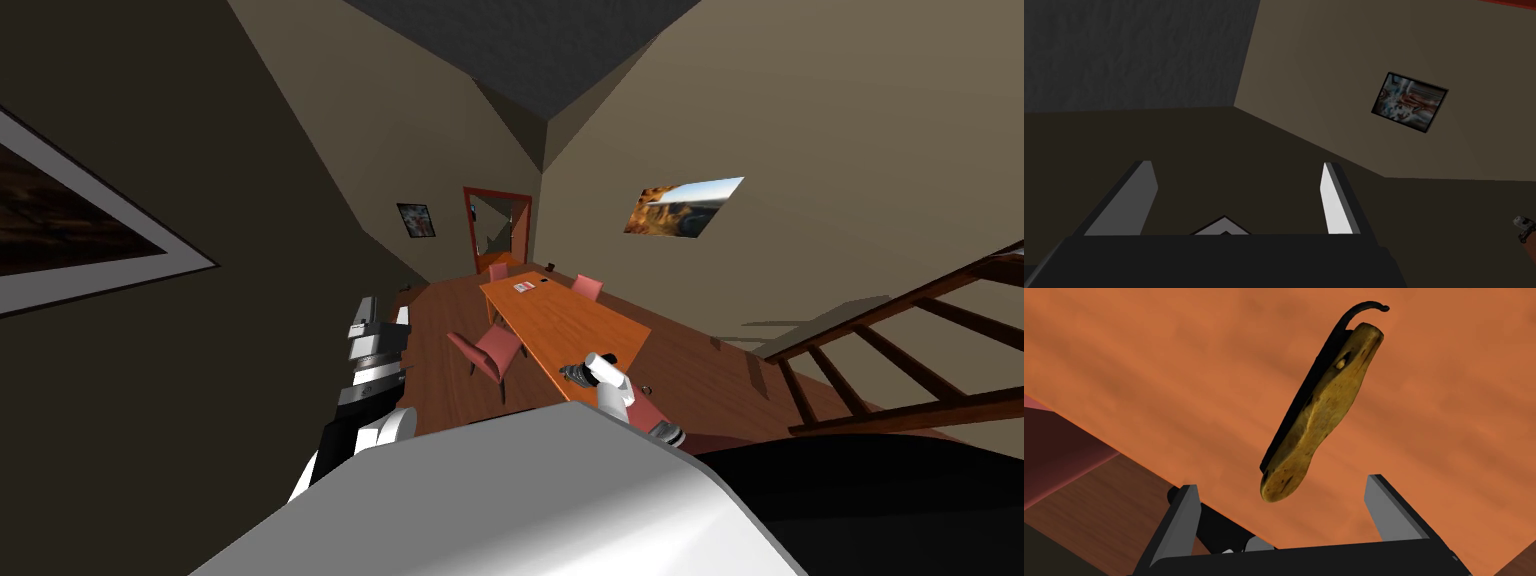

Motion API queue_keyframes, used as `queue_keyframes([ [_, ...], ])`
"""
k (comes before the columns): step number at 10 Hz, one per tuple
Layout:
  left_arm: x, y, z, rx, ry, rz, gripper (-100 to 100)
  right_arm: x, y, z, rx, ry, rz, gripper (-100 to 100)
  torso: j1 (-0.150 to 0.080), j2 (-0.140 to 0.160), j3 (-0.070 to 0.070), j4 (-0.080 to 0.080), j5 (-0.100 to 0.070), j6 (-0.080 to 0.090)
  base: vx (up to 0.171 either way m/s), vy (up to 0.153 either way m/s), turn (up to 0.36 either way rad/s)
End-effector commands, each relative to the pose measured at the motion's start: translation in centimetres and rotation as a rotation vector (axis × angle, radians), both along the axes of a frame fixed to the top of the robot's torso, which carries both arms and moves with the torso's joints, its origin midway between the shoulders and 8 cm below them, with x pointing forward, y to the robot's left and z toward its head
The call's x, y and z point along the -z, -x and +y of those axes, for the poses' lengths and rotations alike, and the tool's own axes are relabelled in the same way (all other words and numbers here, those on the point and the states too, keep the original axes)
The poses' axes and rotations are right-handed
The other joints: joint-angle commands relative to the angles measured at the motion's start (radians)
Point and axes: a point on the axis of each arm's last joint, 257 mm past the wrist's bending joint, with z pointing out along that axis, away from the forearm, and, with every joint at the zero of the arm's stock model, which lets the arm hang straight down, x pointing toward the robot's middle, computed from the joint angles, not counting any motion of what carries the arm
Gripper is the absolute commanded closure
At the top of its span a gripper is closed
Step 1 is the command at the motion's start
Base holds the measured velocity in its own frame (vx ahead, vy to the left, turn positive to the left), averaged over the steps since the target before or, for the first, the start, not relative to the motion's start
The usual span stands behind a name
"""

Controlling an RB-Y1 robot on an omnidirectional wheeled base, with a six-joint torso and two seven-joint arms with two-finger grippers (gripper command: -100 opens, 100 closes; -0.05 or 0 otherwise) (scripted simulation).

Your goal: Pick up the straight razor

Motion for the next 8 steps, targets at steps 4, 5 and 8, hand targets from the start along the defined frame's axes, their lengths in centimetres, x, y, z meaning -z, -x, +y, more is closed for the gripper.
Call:
queue_keyframes([
  [4, 0.0, 0.0, 0.0, 0.000, 0.000, 0.000, 0, 1.1, -1.2, 0.0, 0.039, 0.002, -0.002, -100, 0.000, 0.001, 0.001, 0.000, 0.000, 0.000, -0.056, -0.024, 0.077],
  [5, 0.0, 0.0, 0.0, 0.000, 0.000, 0.000, 0, 1.3, -1.5, 0.0, 0.046, 0.002, -0.002, -100, 0.000, 0.001, 0.001, 0.000, 0.000, 0.000, -0.053, -0.023, 0.083],
  [8, 0.0, 0.0, 0.0, 0.000, 0.000, 0.000, 0, 1.5, -1.8, 0.0, 0.055, 0.002, -0.002, -100, 0.001, 0.000, 0.000, 0.000, 0.000, 0.000, -0.037, -0.012, 0.058],
])
